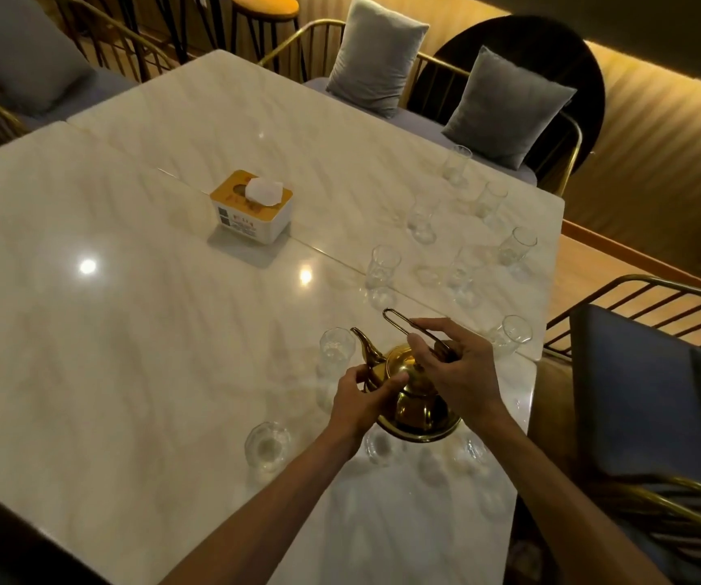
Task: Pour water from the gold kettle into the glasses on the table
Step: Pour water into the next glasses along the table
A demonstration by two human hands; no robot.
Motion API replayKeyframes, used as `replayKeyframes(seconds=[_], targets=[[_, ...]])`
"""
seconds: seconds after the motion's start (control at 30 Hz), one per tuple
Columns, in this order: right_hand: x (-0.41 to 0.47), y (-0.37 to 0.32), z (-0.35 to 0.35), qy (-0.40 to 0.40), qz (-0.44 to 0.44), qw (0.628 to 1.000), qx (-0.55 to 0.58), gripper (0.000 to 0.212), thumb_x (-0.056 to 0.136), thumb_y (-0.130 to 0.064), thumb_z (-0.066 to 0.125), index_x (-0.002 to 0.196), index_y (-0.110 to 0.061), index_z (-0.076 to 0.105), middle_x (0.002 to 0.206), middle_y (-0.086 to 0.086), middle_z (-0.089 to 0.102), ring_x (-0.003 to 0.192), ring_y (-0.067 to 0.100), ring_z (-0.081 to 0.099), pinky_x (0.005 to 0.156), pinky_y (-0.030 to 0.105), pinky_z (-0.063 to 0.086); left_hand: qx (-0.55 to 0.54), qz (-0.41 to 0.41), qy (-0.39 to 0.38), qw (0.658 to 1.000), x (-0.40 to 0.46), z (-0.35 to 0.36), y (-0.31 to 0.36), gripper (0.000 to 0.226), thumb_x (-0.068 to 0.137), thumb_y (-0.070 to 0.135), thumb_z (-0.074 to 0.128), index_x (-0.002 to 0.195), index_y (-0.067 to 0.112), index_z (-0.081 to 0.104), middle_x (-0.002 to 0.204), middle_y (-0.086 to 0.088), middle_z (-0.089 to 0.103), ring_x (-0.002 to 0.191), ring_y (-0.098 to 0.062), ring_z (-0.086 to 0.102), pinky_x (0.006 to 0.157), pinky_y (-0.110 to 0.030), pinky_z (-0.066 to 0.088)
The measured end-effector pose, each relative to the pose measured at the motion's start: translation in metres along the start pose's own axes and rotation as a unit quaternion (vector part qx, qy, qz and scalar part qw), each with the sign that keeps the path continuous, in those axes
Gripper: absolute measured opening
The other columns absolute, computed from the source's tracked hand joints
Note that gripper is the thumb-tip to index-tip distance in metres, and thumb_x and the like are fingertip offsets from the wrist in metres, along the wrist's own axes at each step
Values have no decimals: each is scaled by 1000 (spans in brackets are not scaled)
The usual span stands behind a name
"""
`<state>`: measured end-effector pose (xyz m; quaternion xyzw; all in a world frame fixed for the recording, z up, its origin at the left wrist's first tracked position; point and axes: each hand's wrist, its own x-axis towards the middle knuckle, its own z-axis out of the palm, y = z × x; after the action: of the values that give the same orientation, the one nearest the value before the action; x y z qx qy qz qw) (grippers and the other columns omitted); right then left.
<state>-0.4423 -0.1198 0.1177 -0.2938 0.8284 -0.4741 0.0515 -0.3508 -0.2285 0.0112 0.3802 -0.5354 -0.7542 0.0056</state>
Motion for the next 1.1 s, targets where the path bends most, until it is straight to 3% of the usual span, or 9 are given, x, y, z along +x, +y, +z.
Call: replayKeyframes(seconds=[0.13, 0.2, 0.33, 0.5, 0.67, 0.87, 1.1], targets=[[7, 1, 4, -18, -1, 1000, -17, 26, 90, -20, 75, 115, -20, 73, 59, -2, 61, 44, 7, 52, 52, 16, 46, -25, -19, -6, 999, 2, 1, 0, 93, 45, 68, 89, 120, 24, 57, 123, -2, 64, 106, -26, 69, 89, -51, 59], [10, 3, 4, -28, -1, 999, -23, 24, 90, -20, 75, 114, -20, 73, 53, -2, 55, 42, 7, 48, 51, 14, 43, -41, -28, -13, 999, 2, 1, 0, 92, 48, 64, 90, 122, 21, 56, 122, -3, 64, 104, -26, 70, 86, -50, 61], [15, 3, 5, -53, 2, 998, -36, 22, 91, -23, 73, 113, -22, 72, 49, -5, 50, 43, 6, 45, 51, 13, 41, -58, -39, -27, 997, 1, 4, 0, 84, 64, 53, 87, 129, 14, 52, 125, -5, 61, 104, -26, 70, 83, -47, 62], [21, 2, 6, -70, 6, 996, -47, 22, 91, -29, 73, 113, -26, 72, 50, -1, 50, 44, 7, 43, 51, 14, 40, -67, -37, -33, 996, 0, 8, 0, 92, 61, 58, 81, 134, 11, 50, 128, -7, 60, 102, -23, 70, 74, -36, 62], [27, 5, 9, -85, 10, 995, -60, 23, 92, -32, 72, 115, -28, 71, 50, -1, 53, 44, 6, 46, 52, 19, 45, -82, -39, -45, 995, 0, 8, 0, 83, 68, 54, 79, 133, 10, 51, 125, -8, 63, 91, -15, 72, 62, -26, 59], [33, 4, 13, -101, 17, 992, -70, 24, 92, -31, 72, 116, -25, 72, 46, -15, 52, 42, 6, 45, 51, 11, 40, -101, -52, -58, 992, 4, 7, -4, 84, 69, 52, 79, 134, 8, 50, 121, -10, 68, 85, -13, 76, 62, -26, 59], [38, 5, 14, -109, 20, 990, -85, 23, 92, -33, 72, 114, -29, 72, 48, -6, 51, 44, 5, 43, 53, 15, 41, -118, -53, -69, 989, 10, 9, -8, 84, 69, 53, 81, 133, 6, 53, 121, -11, 69, 91, -17, 76, 72, -36, 62]])
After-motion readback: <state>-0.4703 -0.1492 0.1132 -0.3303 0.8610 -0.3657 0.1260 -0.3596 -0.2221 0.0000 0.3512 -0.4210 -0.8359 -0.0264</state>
